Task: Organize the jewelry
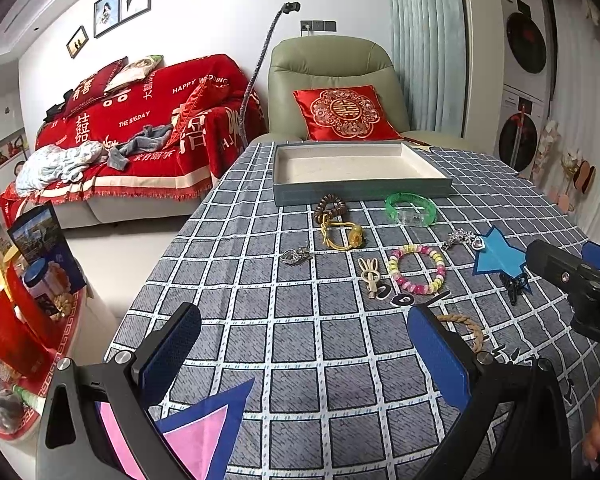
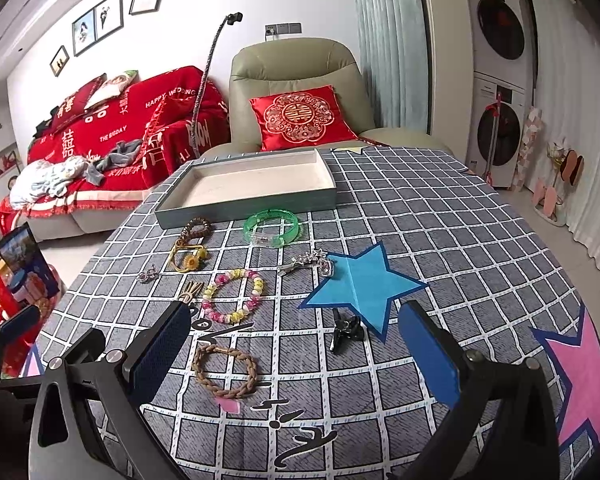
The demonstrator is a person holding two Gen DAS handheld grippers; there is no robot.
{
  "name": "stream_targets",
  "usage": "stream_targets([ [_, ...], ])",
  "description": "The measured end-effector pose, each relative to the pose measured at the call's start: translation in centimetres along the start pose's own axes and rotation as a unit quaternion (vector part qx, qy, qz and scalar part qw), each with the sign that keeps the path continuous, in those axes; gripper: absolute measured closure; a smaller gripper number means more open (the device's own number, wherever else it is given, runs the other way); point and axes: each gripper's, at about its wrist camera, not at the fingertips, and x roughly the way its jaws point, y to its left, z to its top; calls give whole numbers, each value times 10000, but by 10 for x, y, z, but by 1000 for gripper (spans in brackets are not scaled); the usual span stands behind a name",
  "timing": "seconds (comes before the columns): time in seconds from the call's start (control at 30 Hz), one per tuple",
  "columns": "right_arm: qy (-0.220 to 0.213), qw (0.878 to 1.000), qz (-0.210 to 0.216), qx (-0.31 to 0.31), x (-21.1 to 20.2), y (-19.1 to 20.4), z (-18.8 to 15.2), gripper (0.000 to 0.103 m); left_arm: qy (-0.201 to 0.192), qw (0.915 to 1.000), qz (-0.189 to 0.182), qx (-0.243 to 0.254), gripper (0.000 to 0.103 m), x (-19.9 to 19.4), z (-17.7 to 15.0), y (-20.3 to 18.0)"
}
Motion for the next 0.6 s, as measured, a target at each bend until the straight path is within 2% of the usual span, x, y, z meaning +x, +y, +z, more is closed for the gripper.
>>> stream_targets([
  [0.6, 11, 10000, 19, 10, -1, 1, -2, 0, 106, 9999, -4, -65, 0, 5, -1, 4],
])
